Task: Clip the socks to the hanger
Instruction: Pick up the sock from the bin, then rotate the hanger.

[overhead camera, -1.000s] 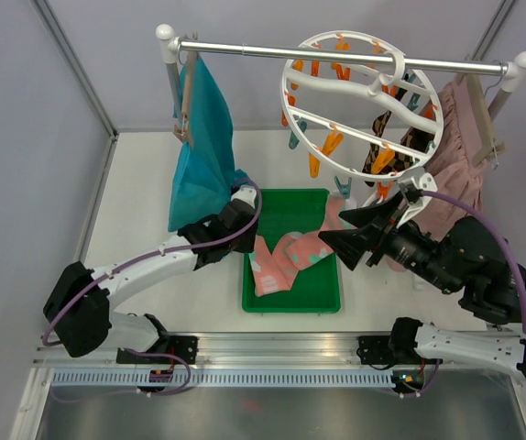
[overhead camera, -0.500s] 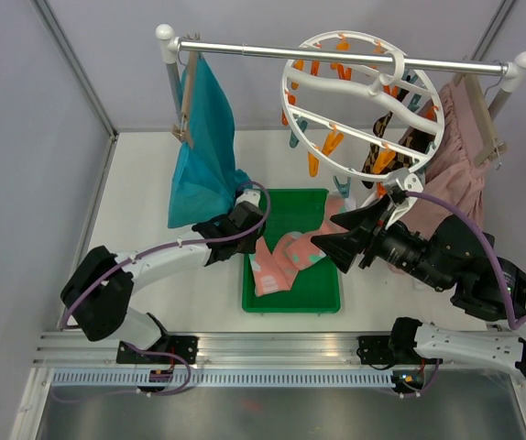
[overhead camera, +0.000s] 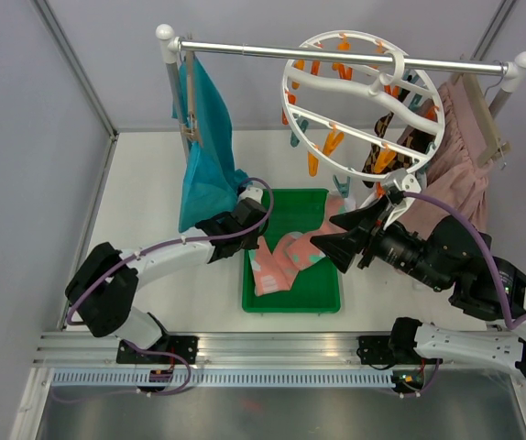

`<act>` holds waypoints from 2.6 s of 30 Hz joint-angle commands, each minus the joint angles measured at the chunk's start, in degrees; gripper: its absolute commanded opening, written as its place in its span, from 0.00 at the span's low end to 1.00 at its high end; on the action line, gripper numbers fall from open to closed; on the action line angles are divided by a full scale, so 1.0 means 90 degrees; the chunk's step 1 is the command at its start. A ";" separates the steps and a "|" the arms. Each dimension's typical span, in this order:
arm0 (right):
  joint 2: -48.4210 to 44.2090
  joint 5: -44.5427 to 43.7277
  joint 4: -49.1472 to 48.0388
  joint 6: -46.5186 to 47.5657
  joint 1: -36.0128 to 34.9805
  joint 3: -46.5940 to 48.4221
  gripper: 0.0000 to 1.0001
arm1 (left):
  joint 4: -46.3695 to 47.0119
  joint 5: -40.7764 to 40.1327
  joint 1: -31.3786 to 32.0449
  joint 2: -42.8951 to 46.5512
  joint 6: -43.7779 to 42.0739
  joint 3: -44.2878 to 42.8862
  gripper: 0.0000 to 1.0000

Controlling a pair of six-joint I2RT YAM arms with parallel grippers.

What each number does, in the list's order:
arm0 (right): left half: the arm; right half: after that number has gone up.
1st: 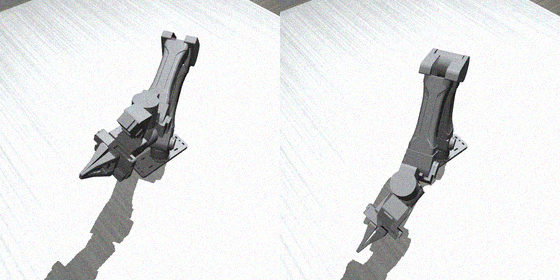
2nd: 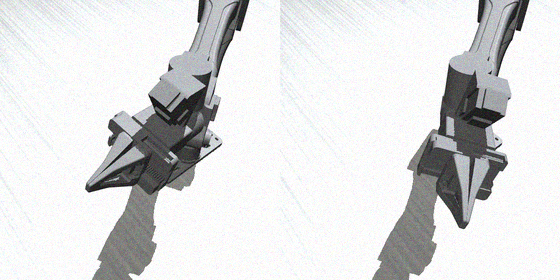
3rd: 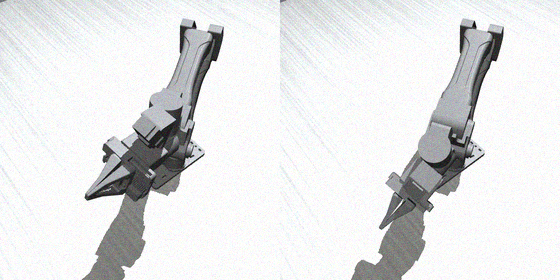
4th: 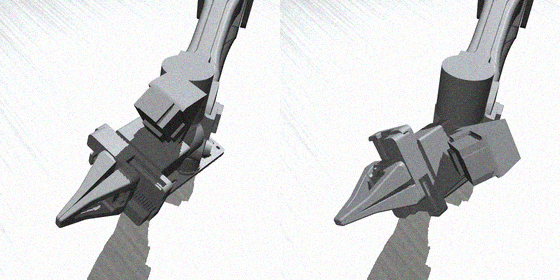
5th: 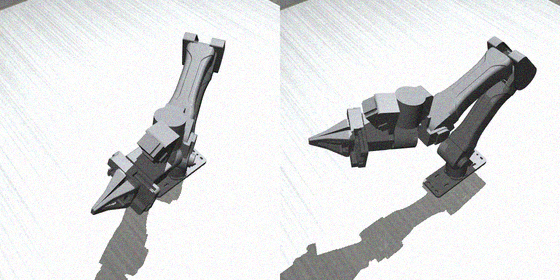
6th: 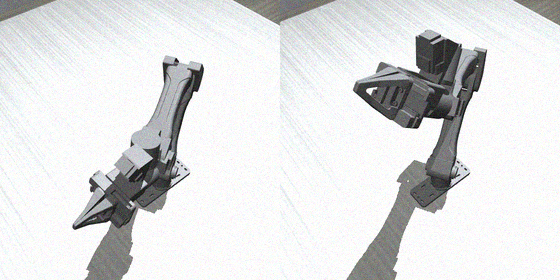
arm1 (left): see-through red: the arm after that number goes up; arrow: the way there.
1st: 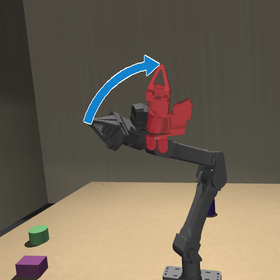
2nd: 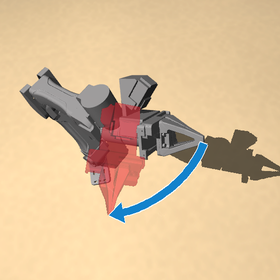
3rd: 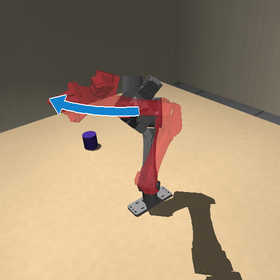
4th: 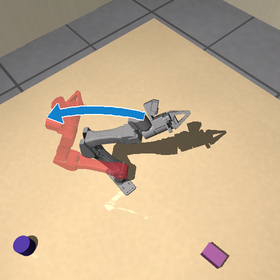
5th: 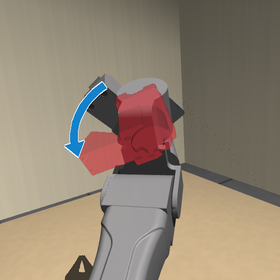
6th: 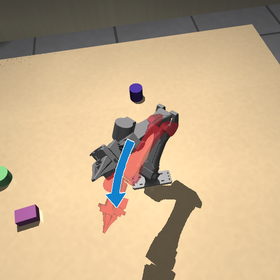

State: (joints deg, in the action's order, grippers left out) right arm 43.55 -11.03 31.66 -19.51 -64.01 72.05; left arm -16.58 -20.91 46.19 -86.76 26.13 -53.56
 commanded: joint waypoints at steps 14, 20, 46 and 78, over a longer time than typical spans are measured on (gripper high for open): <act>0.0522 0.0376 -0.0714 -0.0439 -0.0017 0.0539 0.73 | 0.0425 0.0476 -0.0035 0.0323 -0.0237 0.0013 0.02; 0.1312 -0.0597 -0.1203 -0.1025 -0.0017 0.0637 0.70 | 0.0690 0.1180 -0.0025 0.1016 -0.0520 -0.0034 0.02; 0.0610 -0.6898 0.0535 -0.1211 -0.0232 0.0354 0.50 | -0.0170 0.0175 -0.0113 0.1057 -0.1409 -0.3452 0.02; 0.1459 -0.2052 -0.0188 -0.0479 -0.0222 0.1330 0.64 | 0.0309 0.0643 -0.0768 -0.0223 -0.2542 -0.5513 0.02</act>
State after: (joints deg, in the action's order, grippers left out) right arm 52.10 -30.24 32.95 -23.92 -65.80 83.09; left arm -16.12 -17.41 39.35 -87.22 5.02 -100.20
